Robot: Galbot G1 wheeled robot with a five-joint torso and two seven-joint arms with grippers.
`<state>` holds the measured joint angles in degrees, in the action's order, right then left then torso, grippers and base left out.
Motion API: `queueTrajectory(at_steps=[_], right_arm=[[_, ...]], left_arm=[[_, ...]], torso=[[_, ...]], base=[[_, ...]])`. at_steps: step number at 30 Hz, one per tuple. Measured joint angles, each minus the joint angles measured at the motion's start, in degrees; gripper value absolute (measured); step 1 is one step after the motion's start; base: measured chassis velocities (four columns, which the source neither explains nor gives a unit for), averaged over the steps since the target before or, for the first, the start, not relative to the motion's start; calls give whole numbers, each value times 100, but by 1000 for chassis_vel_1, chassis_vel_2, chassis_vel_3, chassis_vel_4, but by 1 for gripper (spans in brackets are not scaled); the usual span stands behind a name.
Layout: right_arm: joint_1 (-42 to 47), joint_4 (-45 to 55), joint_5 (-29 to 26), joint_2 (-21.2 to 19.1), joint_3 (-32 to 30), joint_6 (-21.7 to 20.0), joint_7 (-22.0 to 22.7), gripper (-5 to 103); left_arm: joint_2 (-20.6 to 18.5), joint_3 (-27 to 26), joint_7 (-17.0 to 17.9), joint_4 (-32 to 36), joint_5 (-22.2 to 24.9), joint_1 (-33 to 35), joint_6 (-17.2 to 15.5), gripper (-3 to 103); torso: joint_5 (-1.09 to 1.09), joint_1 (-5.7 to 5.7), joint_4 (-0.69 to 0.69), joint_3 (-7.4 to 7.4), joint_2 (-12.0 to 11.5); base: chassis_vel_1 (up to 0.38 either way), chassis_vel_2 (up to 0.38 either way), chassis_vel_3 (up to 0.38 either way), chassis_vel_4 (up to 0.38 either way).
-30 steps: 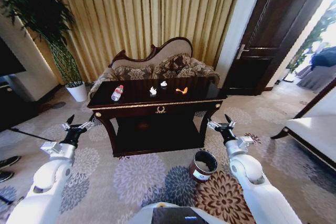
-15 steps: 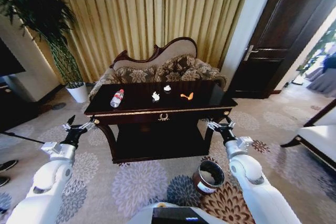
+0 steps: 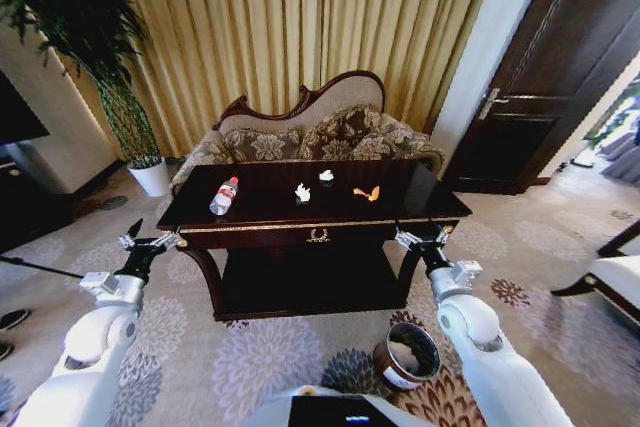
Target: Move to the front of the table and place the trash on the table into the trash bin.
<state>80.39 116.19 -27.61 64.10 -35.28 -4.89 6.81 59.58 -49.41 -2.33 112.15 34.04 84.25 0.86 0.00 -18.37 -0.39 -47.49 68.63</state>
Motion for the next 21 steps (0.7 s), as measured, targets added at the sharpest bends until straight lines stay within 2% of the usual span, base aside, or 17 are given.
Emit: queueTrajectory(at_steps=[15, 21], right_arm=[[-47, -41, -2, 6, 54, 3, 0, 100], [-60, -68, -5, 5, 57, 13, 0, 100]], left_arm=[[-9, -29, -52, 36, 16, 18, -74, 100], [-4, 6, -21, 13, -83, -8, 58, 100]], torso=[[0, 0, 0, 0, 1], [0, 0, 1, 0, 1]], base=[[-62, 60, 59, -54], [-71, 62, 68, -49]])
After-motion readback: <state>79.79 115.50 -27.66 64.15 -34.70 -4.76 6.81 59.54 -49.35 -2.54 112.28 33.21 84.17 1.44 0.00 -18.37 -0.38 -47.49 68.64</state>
